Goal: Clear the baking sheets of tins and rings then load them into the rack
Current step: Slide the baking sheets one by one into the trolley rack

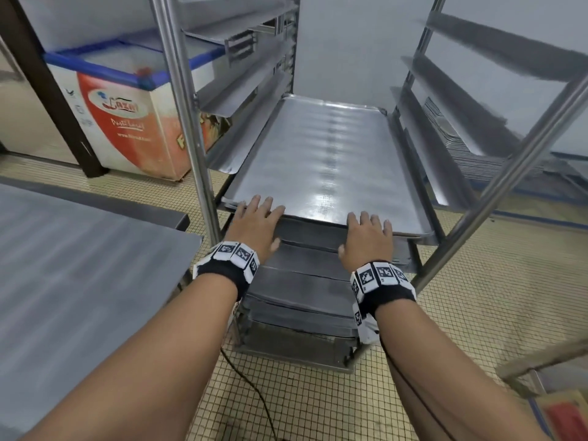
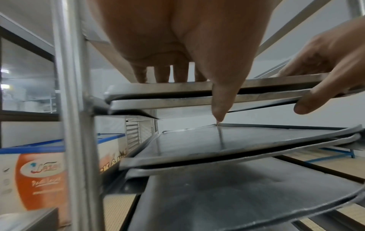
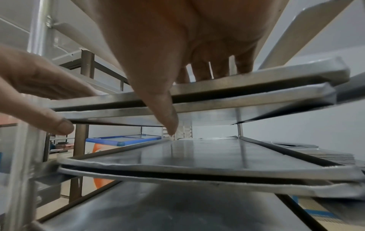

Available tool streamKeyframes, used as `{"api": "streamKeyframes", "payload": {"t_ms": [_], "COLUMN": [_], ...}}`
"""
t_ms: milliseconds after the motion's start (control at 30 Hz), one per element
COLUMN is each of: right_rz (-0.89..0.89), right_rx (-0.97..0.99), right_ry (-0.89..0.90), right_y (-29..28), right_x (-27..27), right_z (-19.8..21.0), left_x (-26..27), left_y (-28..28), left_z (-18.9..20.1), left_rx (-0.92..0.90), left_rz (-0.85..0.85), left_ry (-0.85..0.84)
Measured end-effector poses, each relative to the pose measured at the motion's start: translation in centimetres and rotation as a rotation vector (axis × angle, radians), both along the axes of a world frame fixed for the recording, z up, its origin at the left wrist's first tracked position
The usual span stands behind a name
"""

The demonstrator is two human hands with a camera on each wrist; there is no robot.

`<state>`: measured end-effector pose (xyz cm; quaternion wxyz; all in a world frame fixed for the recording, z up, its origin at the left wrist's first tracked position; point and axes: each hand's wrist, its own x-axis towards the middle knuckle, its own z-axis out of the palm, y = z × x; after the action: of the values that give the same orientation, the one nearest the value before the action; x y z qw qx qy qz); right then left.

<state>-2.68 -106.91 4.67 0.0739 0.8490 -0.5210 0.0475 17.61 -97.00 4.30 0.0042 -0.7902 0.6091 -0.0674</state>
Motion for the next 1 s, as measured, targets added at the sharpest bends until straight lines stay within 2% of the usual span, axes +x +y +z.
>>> {"api": "streamKeyframes", "payload": {"t_ms": [167, 267, 400, 567, 767, 867, 1000], "right_rz": [0.059, 0.149, 0.320, 0.505, 0.695, 0.757, 0.827], "right_rx": [0.035, 0.073, 0.152, 0.324, 0.423, 0.464, 0.522], "right_ry": [-0.114, -0.167, -0.191, -0.192, -0.035, 0.027, 0.043], "right_y": [5.1, 8.4, 11.6, 13.4, 14.4, 14.2, 14.0], "right_x": [1.3, 3.0, 6.4, 13.4, 20.7, 23.4, 26.2], "right_z": [0.5, 0.2, -0.7, -2.8, -5.2, -6.9, -9.1], "left_x": [0.8, 2.2, 4.9, 8.4, 9.0, 8.0, 8.0], "left_y": [6.2, 10.2, 15.0, 20.6, 26.6, 28.6, 30.4], "left_z": [-0.7, -1.5, -3.9, -7.5, -13.3, -15.9, -16.6], "left_rx": [0.009, -0.033, 0.020, 0.040, 0.085, 0.034, 0.057], "left_rz": [0.085, 0.202, 0.424, 0.731, 1.181, 1.228, 1.224], "left_ry": [0.089, 0.213, 0.390, 0.500, 0.694, 0.735, 0.730]}}
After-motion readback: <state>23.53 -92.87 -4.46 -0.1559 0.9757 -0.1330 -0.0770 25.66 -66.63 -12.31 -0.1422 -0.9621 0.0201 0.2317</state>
